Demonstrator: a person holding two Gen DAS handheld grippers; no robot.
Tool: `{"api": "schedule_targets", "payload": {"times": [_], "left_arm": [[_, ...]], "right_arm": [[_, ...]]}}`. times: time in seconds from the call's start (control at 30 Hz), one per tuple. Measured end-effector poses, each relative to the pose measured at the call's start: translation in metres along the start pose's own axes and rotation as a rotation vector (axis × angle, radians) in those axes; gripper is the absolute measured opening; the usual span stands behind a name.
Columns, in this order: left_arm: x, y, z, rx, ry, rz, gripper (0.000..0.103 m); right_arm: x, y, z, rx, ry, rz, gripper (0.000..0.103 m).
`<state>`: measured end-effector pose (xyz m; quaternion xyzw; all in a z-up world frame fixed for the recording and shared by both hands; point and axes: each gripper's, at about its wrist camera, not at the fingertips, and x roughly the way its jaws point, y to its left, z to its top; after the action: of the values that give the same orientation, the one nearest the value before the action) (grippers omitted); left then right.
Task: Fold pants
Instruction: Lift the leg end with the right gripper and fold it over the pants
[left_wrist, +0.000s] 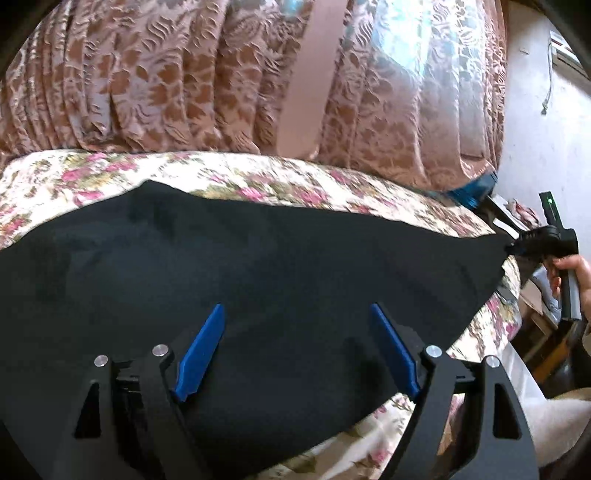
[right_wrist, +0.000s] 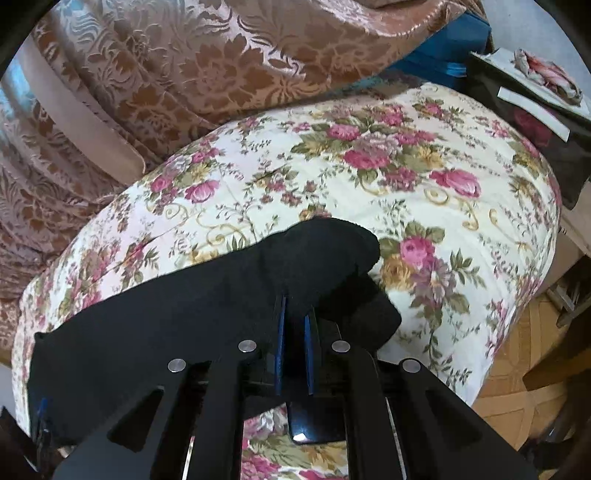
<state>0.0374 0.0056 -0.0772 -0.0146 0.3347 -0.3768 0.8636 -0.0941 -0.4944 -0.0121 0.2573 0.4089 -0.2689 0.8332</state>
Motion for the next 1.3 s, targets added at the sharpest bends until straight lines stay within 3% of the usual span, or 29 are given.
{"api": "schedule_targets", "payload": {"times": [0.13, 0.37, 0.47, 0.5, 0.57, 0.63, 0.7, 0.8, 0.83, 0.93, 1.07, 1.3], "left_arm": [[0.001, -0.011, -0.002, 0.023, 0.023, -0.03, 0.082], [0.009, -0.022, -0.002, 0.082, 0.062, -0.051, 0.085], [0.012, -0.023, -0.003, 0.101, 0.088, -0.051, 0.083], [0.012, -0.022, -0.003, 0.103, 0.094, -0.053, 0.08], [0.011, -0.018, -0.003, 0.111, 0.111, -0.029, 0.061], [0.008, -0.009, -0.002, 0.093, 0.132, -0.049, 0.057], [0.006, -0.003, -0.001, 0.071, 0.141, -0.077, 0.056], [0.001, -0.002, 0.0, 0.066, 0.144, -0.096, 0.055], [-0.001, -0.001, 0.001, 0.059, 0.14, -0.101, 0.055], [-0.008, 0.003, 0.005, 0.019, 0.106, -0.116, 0.055], [-0.012, 0.014, 0.013, -0.027, 0.053, -0.084, 0.057], [-0.008, 0.041, 0.01, -0.138, 0.055, -0.009, 0.057]], "right_arm": [[0.001, -0.009, -0.007, 0.056, 0.023, 0.02, 0.014], [0.007, -0.023, -0.008, 0.144, 0.037, 0.085, 0.014], [0.005, -0.022, -0.002, 0.119, 0.008, 0.095, 0.006], [0.002, -0.021, -0.001, 0.106, 0.0, 0.091, 0.006], [-0.006, -0.025, 0.0, 0.12, -0.027, 0.077, 0.006], [-0.007, -0.033, 0.002, 0.146, -0.042, 0.05, 0.006], [0.006, -0.041, 0.0, 0.171, 0.027, 0.054, 0.006], [0.012, -0.035, -0.007, 0.101, 0.066, 0.033, 0.008], [0.006, -0.033, -0.008, 0.082, 0.043, 0.03, 0.01], [-0.015, -0.038, -0.009, 0.086, -0.031, 0.001, 0.032], [-0.023, -0.046, -0.007, 0.107, -0.035, 0.012, 0.035], [-0.006, -0.044, -0.016, 0.158, 0.046, 0.076, 0.035]]}}
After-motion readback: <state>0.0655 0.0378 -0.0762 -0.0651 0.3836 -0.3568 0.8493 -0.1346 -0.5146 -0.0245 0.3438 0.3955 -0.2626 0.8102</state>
